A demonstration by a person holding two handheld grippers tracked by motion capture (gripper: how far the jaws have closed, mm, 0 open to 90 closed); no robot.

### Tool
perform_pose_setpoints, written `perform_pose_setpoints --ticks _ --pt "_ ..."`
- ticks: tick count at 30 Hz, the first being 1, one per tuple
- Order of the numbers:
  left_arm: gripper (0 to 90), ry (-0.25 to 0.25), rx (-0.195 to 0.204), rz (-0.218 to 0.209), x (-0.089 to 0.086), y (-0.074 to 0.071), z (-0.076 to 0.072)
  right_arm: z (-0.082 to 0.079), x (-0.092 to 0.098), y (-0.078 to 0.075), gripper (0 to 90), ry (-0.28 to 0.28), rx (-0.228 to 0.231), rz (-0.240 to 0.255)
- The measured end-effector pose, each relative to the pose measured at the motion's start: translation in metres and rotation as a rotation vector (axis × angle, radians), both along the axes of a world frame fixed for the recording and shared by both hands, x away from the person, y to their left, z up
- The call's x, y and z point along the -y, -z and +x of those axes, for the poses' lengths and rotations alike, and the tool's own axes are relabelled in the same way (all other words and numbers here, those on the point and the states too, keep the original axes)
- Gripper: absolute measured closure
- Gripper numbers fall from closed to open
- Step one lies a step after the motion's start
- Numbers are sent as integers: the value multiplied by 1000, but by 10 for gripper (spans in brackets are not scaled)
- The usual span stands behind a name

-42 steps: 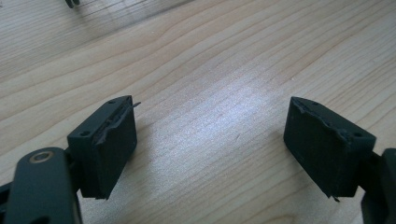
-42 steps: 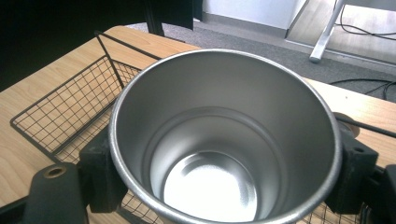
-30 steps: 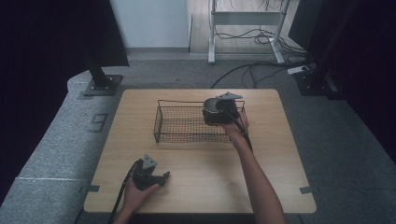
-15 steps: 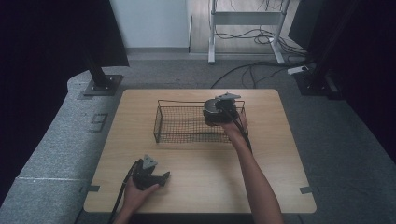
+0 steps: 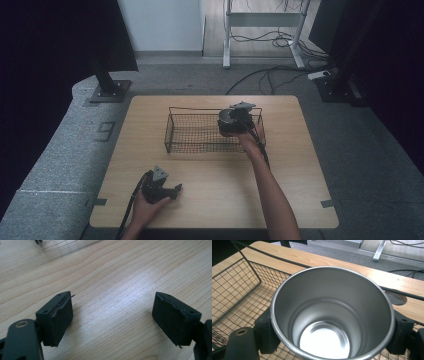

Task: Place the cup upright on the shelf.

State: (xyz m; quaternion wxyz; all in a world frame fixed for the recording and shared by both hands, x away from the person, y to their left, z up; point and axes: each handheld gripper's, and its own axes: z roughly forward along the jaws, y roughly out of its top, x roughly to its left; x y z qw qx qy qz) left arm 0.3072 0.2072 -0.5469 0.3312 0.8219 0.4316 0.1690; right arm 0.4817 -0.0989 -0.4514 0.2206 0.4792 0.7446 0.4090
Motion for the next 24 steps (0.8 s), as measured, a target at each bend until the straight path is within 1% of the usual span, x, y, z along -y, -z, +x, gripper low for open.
perform_pose_setpoints --ticks 5,7,13,21,24 --pt "170 0 0 -1 0 0 0 2 1 5 182 9 -12 -2" --pt "170 0 0 -1 0 0 0 3 1 8 182 14 -21 -11" --pt "170 -1 1 -1 0 0 0 5 3 16 182 30 -39 -3" --pt "170 0 1 -1 0 0 0 7 2 21 182 36 -51 -9" --pt "170 0 1 -1 0 0 0 8 2 24 182 37 -63 -12"
